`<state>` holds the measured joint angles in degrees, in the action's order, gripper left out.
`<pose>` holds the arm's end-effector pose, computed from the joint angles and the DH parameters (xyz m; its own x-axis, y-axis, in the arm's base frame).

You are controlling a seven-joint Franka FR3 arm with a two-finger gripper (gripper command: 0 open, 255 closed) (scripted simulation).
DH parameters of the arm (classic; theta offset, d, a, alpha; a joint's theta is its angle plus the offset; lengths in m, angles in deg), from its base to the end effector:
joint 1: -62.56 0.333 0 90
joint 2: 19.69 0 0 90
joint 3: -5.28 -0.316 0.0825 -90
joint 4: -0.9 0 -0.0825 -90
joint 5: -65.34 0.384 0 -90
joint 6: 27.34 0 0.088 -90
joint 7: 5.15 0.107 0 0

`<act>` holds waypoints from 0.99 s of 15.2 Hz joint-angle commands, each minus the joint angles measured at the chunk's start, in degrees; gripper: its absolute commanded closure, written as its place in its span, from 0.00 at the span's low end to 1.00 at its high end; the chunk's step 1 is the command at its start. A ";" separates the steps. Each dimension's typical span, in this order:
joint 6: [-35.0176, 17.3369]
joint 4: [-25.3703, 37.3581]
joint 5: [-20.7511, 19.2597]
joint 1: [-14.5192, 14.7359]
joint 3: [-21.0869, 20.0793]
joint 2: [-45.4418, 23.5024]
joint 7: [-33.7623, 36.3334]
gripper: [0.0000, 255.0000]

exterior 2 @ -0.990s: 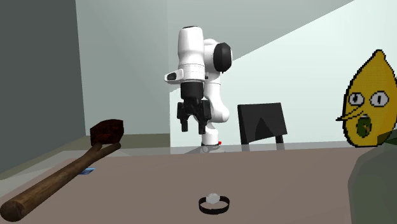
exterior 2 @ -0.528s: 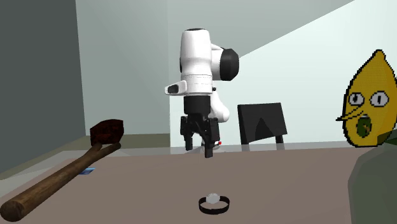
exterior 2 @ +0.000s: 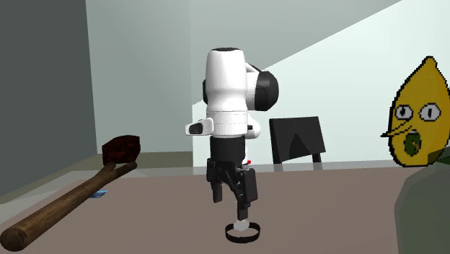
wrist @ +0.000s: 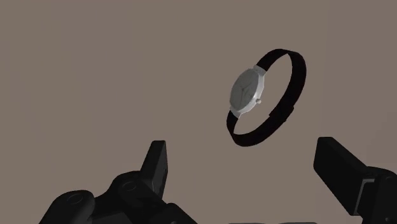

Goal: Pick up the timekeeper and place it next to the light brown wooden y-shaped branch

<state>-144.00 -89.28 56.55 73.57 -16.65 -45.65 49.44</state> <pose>0.5944 0.3333 0.3977 0.9392 -0.3434 0.0056 -0.3428 -0.9381 -0.0499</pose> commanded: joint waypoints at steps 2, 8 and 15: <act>-1.63 -0.48 -0.50 0.27 0.24 -1.21 0.38 0.00; -3.21 -1.29 -0.85 0.40 0.42 -2.03 0.60 0.00; -3.20 -1.28 -0.85 0.40 0.42 -2.03 0.60 1.00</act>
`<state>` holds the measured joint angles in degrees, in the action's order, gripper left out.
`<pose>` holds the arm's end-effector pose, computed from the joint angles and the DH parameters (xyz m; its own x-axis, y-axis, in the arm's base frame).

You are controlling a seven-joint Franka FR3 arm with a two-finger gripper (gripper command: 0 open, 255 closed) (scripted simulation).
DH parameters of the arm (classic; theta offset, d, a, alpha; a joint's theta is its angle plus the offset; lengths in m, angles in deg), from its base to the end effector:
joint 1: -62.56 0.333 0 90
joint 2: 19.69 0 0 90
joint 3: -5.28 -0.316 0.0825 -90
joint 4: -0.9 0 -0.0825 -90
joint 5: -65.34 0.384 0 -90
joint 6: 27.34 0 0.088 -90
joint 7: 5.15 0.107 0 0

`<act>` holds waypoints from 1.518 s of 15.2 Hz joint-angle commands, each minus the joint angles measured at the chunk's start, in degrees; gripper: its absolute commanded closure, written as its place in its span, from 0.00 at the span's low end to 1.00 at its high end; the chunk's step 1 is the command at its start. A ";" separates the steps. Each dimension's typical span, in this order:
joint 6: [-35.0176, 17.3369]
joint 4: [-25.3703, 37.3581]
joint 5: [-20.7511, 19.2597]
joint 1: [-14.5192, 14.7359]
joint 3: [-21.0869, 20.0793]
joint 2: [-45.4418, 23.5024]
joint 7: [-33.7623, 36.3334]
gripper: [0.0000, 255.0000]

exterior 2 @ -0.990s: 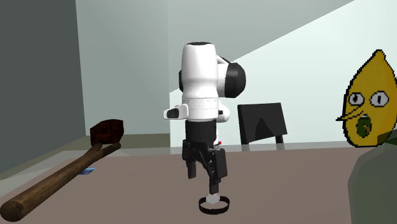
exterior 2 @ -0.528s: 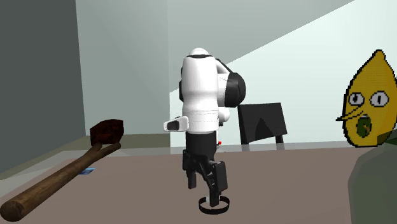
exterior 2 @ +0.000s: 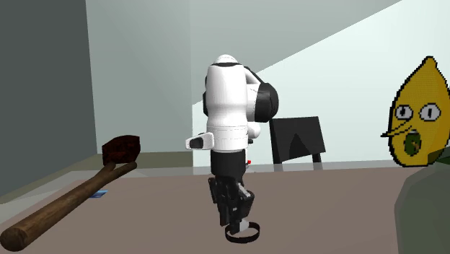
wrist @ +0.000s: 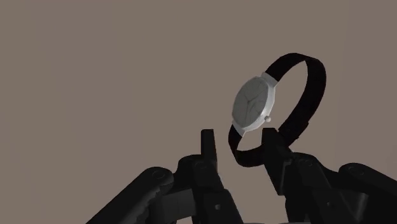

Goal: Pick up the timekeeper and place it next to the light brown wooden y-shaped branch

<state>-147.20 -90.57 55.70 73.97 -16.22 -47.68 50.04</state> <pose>0.5965 0.3357 0.3686 0.9387 -0.3446 0.0057 -0.3440 -0.9377 -0.0496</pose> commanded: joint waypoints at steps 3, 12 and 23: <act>0.00 0.00 0.00 0.00 0.00 0.00 0.00 1.00; 2.55 1.55 0.49 -0.09 -0.27 1.07 -0.27 1.00; 10.03 7.16 1.46 -0.03 -0.80 3.09 -0.82 1.00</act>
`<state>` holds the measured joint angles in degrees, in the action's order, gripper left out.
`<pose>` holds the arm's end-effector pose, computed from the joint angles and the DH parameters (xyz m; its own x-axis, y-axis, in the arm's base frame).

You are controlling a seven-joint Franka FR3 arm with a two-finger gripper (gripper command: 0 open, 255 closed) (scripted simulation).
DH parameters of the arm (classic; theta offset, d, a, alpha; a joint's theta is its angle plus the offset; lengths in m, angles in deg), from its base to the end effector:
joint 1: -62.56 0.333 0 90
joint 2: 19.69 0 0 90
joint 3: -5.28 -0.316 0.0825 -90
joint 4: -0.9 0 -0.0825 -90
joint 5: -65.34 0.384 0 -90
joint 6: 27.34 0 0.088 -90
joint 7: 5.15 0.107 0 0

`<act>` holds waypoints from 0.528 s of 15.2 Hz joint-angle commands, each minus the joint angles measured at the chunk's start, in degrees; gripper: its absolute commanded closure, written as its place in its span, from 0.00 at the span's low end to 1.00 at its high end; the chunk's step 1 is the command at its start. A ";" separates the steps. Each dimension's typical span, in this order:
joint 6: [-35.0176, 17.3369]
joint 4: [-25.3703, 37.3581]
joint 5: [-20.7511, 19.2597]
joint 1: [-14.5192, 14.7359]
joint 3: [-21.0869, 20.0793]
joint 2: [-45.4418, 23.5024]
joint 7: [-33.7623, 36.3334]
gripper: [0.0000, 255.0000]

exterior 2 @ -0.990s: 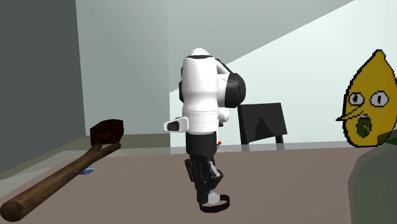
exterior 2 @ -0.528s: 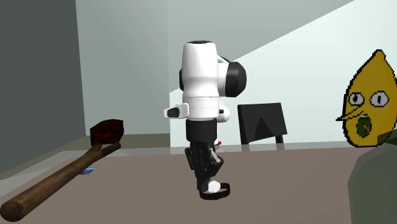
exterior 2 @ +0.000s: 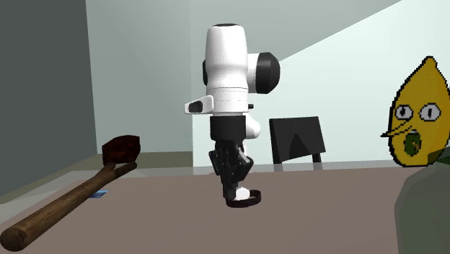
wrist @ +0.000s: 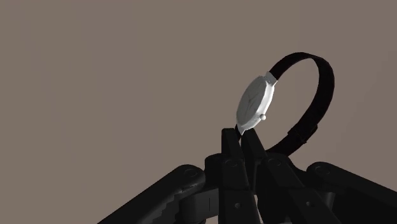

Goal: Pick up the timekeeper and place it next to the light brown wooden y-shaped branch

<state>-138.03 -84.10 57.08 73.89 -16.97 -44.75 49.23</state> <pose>0.5968 0.3355 0.4415 0.9387 -0.3445 0.0061 -0.3438 -0.9377 -0.0499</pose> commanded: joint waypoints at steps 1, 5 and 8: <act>1.58 1.31 0.14 0.08 -0.09 0.26 -0.05 1.00; 4.51 3.98 0.32 0.24 -0.21 0.56 -0.17 1.00; 6.78 6.20 0.39 0.42 -0.29 0.63 -0.24 1.00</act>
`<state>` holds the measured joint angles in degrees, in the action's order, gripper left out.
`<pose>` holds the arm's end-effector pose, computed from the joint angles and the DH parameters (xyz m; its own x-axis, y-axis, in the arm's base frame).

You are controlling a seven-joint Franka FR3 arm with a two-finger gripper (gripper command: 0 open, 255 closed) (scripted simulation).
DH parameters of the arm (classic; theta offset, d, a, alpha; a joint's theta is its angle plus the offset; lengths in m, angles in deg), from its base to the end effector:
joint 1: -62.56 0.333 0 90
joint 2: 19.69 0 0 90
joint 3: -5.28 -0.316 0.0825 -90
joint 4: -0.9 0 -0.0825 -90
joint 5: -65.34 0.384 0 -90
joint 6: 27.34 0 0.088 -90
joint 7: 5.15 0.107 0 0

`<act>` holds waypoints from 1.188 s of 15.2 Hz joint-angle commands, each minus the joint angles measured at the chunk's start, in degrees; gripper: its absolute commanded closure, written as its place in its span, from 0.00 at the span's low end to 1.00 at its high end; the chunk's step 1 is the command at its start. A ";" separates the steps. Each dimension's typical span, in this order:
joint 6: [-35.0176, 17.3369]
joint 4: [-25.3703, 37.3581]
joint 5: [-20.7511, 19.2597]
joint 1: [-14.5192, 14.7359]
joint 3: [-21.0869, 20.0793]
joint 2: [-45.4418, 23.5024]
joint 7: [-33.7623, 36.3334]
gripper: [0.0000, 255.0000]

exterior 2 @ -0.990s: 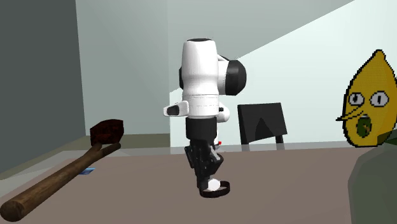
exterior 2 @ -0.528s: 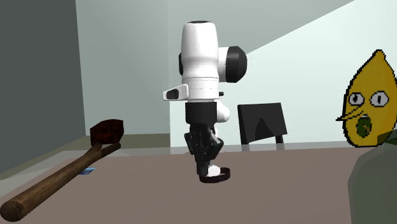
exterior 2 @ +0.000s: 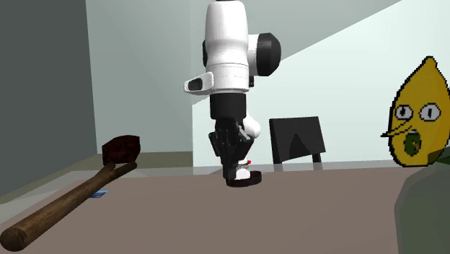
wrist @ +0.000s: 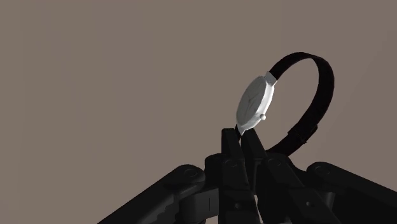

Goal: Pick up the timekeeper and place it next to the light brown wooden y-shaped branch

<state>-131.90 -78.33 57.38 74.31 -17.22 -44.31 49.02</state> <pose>0.5973 0.3362 0.4852 0.9388 -0.3445 0.0062 -0.3438 -0.9377 -0.0501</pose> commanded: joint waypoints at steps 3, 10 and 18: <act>-1.41 -5.95 1.78 -2.58 -0.06 4.76 -2.10 1.00; -6.28 -23.77 7.64 -9.61 1.61 18.57 -11.03 1.00; -8.27 -38.20 12.33 -14.67 6.42 31.26 -22.57 1.00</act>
<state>-139.67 -114.29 69.14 60.35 -11.68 -14.82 28.40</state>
